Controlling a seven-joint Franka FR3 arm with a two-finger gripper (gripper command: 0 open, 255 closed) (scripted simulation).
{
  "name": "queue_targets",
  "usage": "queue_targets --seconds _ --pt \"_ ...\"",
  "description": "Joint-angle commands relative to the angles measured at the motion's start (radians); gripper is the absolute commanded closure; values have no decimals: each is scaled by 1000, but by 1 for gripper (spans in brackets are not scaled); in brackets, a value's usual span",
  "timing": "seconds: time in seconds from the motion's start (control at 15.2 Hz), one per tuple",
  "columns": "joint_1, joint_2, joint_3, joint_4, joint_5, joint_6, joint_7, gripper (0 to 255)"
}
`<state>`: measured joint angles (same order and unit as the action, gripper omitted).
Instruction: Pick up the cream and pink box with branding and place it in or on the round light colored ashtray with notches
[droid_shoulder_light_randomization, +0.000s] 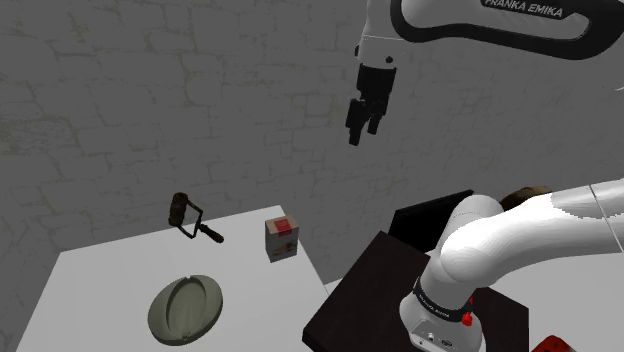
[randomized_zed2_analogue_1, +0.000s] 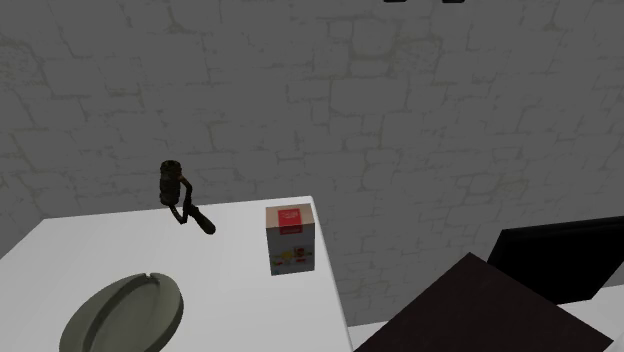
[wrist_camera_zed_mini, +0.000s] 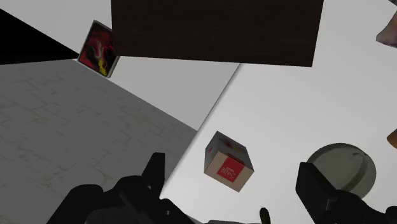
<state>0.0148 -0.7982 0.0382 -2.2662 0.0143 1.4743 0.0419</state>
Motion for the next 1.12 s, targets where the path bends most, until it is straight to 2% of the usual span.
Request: queue_targets --seconds 0.0,0.53,1.06 --pt "0 0 0 0 0 0 0 0" --pt "43 146 -35 -139 -58 250 -176 0" --pt "75 372 -58 -200 -114 506 -331 0"
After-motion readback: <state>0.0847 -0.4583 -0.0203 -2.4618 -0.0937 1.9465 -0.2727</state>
